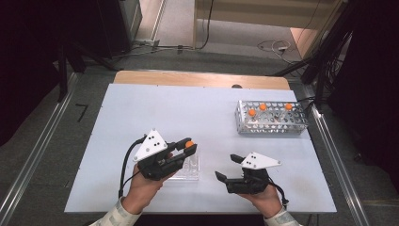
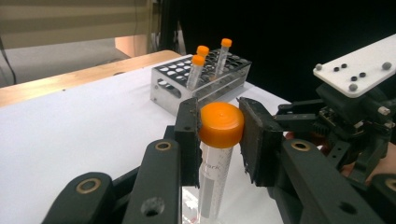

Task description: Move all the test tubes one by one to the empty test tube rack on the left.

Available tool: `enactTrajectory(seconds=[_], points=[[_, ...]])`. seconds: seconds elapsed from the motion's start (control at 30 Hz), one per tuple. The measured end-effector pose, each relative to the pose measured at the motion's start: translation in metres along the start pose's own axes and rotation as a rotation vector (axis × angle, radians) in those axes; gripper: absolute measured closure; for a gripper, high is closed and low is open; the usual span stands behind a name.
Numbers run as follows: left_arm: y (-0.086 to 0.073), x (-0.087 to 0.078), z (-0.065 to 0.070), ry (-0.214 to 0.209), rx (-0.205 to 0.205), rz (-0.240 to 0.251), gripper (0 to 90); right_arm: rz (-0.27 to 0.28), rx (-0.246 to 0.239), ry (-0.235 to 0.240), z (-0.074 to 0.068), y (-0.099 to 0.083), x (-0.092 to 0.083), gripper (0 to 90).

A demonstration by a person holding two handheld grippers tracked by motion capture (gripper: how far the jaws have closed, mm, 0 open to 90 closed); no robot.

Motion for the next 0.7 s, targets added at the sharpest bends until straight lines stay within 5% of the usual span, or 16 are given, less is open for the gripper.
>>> enactTrajectory(seconds=[0.7], points=[[-0.002, -0.008, -0.043, 0.161, 0.007, 0.005, 69.5, -0.004, 0.003, -0.001, 0.000, -0.001, 0.000, 19.4]])
Point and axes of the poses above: each handheld gripper's, and its own axes: x roughly forward along the jaws, y roughly out of its top, z roughly to its right, the point moved 9 cm from there along x, roughly forward along the jaws
